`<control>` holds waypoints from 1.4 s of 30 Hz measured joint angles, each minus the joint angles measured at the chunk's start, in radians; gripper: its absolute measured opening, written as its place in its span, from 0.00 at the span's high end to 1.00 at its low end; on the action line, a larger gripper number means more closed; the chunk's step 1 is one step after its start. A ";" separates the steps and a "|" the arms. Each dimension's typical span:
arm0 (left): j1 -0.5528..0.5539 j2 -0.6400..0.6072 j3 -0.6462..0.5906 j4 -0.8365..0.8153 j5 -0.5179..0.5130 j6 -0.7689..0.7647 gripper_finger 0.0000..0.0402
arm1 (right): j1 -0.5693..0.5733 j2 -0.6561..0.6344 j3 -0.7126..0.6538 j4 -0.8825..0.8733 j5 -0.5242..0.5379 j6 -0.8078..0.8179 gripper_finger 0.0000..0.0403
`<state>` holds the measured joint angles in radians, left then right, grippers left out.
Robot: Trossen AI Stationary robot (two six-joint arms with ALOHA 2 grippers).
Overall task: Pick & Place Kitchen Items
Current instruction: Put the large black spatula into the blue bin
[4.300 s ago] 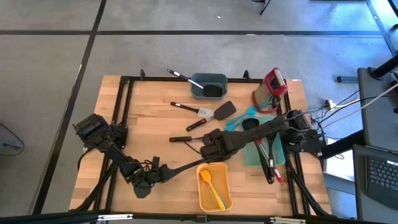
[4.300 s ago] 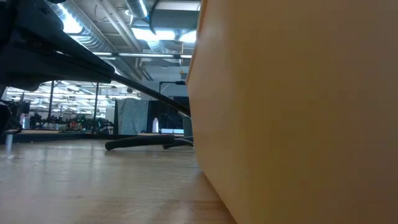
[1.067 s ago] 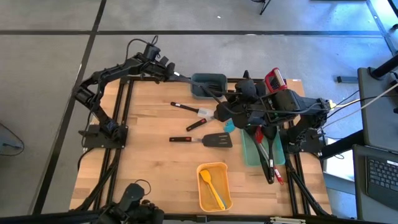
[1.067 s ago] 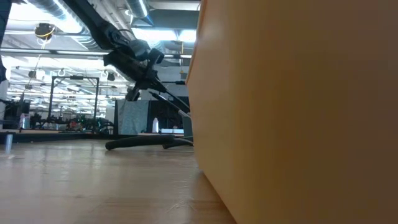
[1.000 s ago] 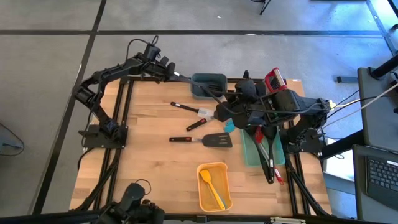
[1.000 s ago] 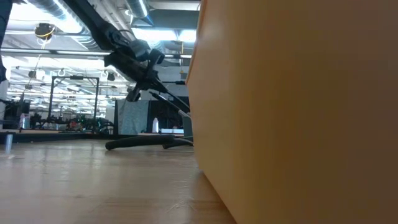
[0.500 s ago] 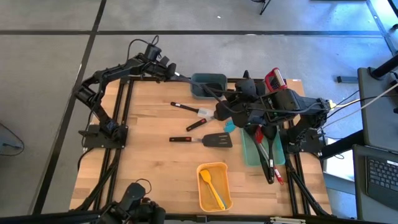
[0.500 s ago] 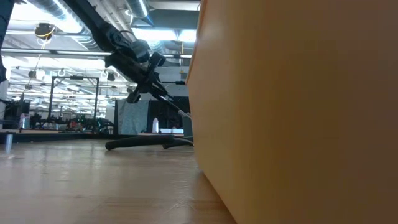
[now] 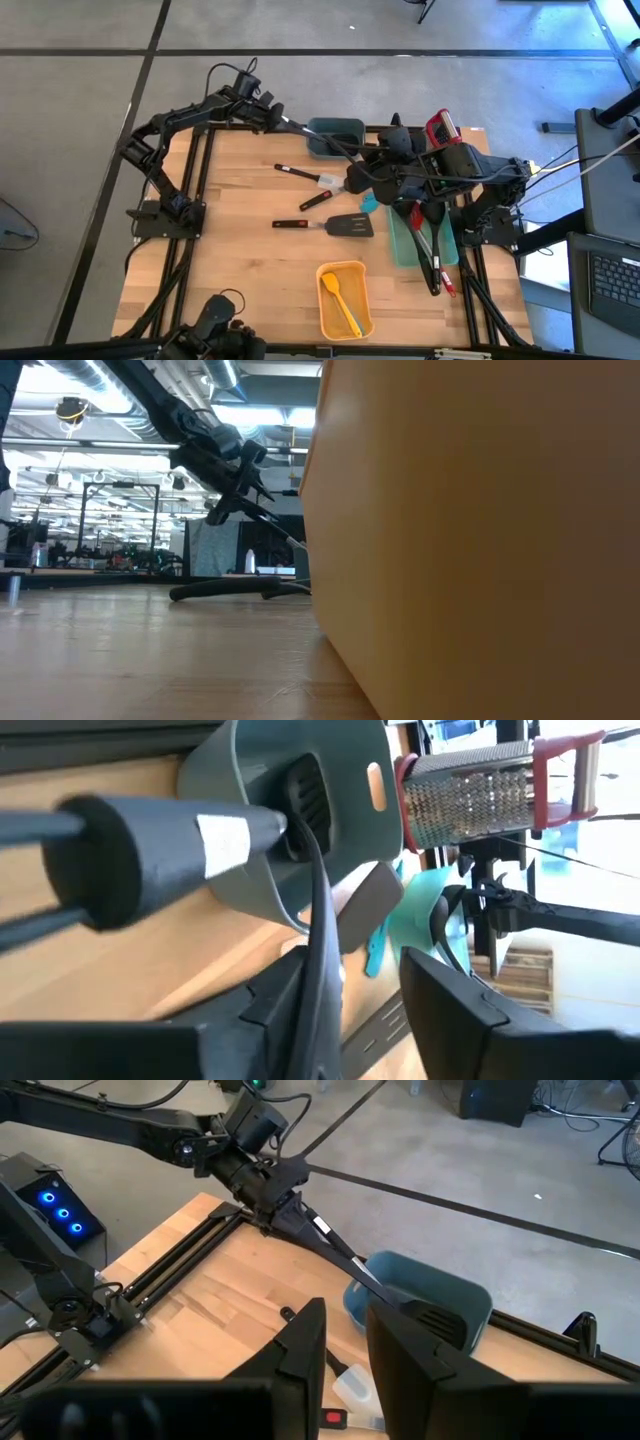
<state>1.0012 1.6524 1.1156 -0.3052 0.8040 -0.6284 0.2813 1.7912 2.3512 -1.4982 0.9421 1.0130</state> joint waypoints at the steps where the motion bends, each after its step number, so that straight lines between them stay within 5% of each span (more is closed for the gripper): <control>1: 0.000 0.000 0.000 -0.008 0.000 0.007 0.59 | 0.000 0.000 0.000 0.000 0.000 0.000 0.81; 10: 0.004 0.000 0.000 -0.090 -0.045 0.094 0.50 | 0.000 0.000 0.000 0.000 0.000 0.000 0.81; 29: -0.059 0.000 0.000 -0.190 0.003 0.160 0.50 | -0.001 0.000 0.000 0.007 0.019 0.000 0.81; 42: -0.003 0.000 0.000 -0.169 -0.063 0.203 0.39 | -0.002 0.000 0.000 0.007 0.026 0.000 0.81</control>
<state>0.9979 1.6520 1.1156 -0.4745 0.7405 -0.4249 0.2794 1.7912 2.3512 -1.4910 0.9676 1.0128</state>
